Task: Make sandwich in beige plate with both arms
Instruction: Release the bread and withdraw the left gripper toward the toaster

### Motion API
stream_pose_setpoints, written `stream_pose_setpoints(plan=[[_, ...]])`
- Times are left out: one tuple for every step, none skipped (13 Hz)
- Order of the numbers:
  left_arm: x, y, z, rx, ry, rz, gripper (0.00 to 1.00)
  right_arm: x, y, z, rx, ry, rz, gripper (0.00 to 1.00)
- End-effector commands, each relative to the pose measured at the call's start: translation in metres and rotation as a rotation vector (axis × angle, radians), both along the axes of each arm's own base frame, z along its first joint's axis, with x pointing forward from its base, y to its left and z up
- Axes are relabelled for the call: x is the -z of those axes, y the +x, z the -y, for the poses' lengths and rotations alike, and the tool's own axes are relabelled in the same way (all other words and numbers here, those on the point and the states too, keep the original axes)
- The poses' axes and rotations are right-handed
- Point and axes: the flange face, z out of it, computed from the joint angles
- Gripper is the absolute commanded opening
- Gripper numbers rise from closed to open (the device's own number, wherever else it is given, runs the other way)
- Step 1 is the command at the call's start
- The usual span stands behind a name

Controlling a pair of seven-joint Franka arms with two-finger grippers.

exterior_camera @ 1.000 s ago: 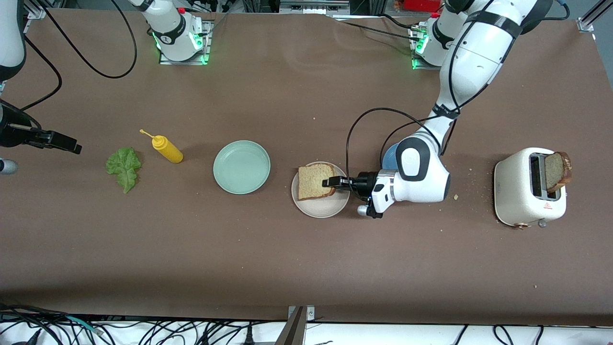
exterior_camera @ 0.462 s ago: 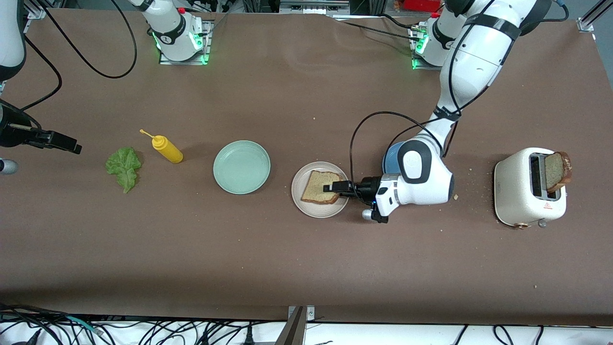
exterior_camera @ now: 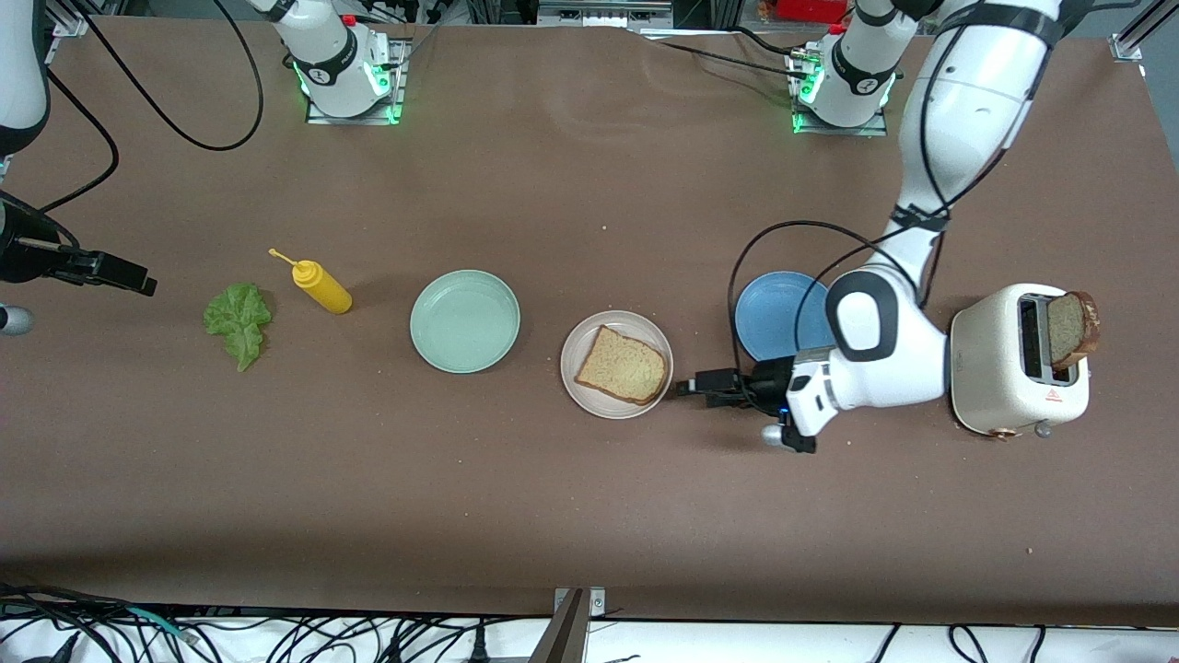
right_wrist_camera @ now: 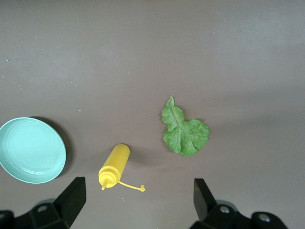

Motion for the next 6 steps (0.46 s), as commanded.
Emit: stream_pose_setpoints(plan=[[-0.056, -0.001, -0.031, -0.035, 0.156, -0.034, 1.0, -0.006, 0.0, 0.003, -0.001, 0.0, 0.002, 1.0], [-0.067, 0.001, -0.049, -0.029, 0.239, -0.031, 1.0, -0.005, 0.0, 0.003, 0.003, 0.0, 0.001, 1.0], [-0.074, 0.003, -0.07, -0.022, 0.313, -0.015, 1.0, -0.005, 0.0, 0.003, 0.003, -0.002, -0.001, 1.0], [-0.08, 0.002, -0.084, 0.007, 0.371, -0.011, 1.0, -0.006, 0.0, 0.003, 0.003, -0.003, 0.0, 1.0], [-0.087, 0.002, -0.105, 0.029, 0.427, -0.015, 1.0, -0.006, -0.002, 0.003, 0.002, -0.004, -0.006, 1.0], [-0.098, -0.001, -0.125, 0.057, 0.488, -0.02, 1.0, -0.007, -0.004, 0.004, 0.005, -0.001, -0.022, 1.0]])
